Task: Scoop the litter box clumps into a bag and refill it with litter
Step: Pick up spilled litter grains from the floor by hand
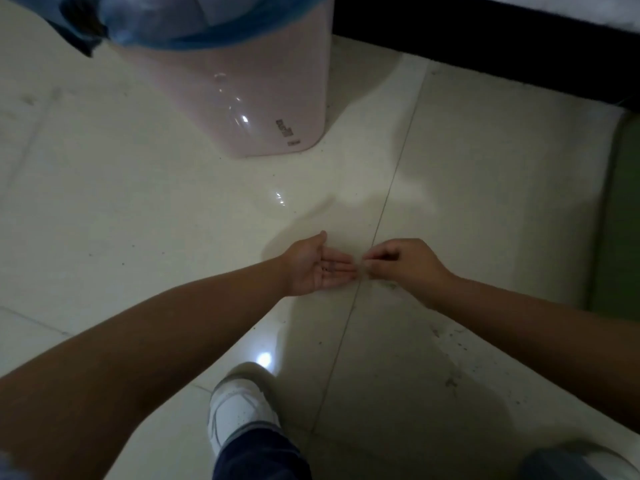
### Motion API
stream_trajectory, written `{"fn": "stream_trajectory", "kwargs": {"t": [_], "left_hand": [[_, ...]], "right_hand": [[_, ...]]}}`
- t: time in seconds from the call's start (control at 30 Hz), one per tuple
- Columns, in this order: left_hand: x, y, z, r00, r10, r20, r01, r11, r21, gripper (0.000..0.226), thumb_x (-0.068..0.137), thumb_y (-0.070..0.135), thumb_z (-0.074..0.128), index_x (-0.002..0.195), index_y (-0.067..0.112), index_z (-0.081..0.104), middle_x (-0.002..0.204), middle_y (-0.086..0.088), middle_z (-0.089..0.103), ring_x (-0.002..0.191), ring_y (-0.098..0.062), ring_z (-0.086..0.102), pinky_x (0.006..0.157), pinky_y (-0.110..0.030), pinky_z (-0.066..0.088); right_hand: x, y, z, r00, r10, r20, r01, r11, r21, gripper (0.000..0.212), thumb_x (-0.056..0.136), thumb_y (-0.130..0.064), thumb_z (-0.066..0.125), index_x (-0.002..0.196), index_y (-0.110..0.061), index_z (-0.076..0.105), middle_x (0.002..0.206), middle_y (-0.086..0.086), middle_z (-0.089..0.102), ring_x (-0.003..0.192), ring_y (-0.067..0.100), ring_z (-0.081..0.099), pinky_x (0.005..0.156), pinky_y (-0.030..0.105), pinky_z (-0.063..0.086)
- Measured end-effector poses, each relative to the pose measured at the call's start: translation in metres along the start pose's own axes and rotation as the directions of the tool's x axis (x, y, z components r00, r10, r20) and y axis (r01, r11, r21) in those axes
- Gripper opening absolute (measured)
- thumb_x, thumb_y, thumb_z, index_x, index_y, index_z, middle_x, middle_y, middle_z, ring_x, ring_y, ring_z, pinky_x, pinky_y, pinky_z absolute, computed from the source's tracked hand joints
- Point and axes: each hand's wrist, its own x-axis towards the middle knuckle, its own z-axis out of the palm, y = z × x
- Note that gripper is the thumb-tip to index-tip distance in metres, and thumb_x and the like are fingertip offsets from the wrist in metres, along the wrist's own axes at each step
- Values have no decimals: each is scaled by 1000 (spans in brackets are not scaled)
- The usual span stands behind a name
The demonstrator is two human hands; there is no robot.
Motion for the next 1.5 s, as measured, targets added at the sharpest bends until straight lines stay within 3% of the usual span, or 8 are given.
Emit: {"fn": "stream_trajectory", "kwargs": {"t": [0.2, 0.37, 0.5, 0.77, 0.93, 1.13, 1.27, 1.5], "left_hand": [[4, -7, -5, 998, -57, 26, 55, 994, 93, 74, 101, 30, 27, 52, -7, 68, 52, -15, 66, 63, -25, 65, 80, -27, 51], [4, -4, -8, 999, -34, 19, 32, 995, 91, 69, 101, 28, 28, 58, -7, 68, 53, -16, 67, 47, -20, 68, 47, -21, 54], [7, -5, -7, 999, -35, 24, 33, 996, 79, 65, 101, 29, 29, 64, -9, 66, 55, -18, 67, 49, -22, 68, 47, -22, 55], [6, -4, -5, 999, -37, 18, 36, 997, 75, 70, 101, 30, 31, 55, -7, 69, 57, -18, 68, 49, -22, 69, 46, -23, 56], [5, -4, -4, 999, -35, 7, 34, 995, 89, 61, 101, 30, 30, 69, -9, 64, 55, -17, 67, 48, -21, 68, 46, -22, 55], [9, -5, -5, 999, -42, 10, 41, 993, 111, 73, 100, 31, 31, 49, -5, 70, 56, -17, 68, 50, -22, 69, 47, -23, 56], [8, -4, -3, 999, -41, 11, 40, 994, 101, 70, 100, 30, 31, 54, -6, 69, 56, -17, 67, 50, -22, 69, 48, -23, 56], [9, 10, 5, 999, 49, -6, -49, 998, 38, 71, 101, 28, 31, 51, -6, 68, 53, -17, 67, 47, -21, 68, 46, -23, 55]], "right_hand": [[-1, 7, -23, 993, -103, -61, 81, 952, -296, 19, 88, 0, 55, 101, 6, 67, 104, 21, 68, 88, 22, 61, 71, 16, 43], [-3, 33, -15, 714, -556, 425, 650, 300, -698, 25, 76, -6, 48, 70, 1, 71, 72, 16, 70, 62, 31, 68, 57, 31, 55], [-7, 54, -3, 709, -324, 626, 672, 44, -739, 51, 77, -31, 33, 98, -7, 73, 108, 7, 72, 99, 24, 69, 100, 32, 36], [-6, 70, -51, 854, -148, 498, 510, 58, -858, 72, 93, -52, 9, 129, -4, 49, 129, 9, 59, 123, 25, 53, 114, 39, -5], [-3, 86, -70, 876, -301, 376, 414, 71, -907, 64, 95, -47, -4, 146, -8, -12, 140, 8, 44, 143, 20, -19, 115, 39, -6], [5, 74, -52, 777, -494, 391, 486, 76, -871, 65, 74, -47, 60, 120, -4, 51, 114, 14, 68, 107, 27, 64, 91, 30, 48], [6, 68, -43, 805, -437, 402, 496, 123, -860, 64, 45, -33, 87, 98, -2, 70, 98, 16, 70, 85, 30, 69, 69, 31, 57], [7, 68, -50, 787, -506, 353, 519, 234, -822, 21, 73, -11, 67, 89, 3, 68, 89, 20, 67, 74, 34, 65, 60, 31, 54]]}}
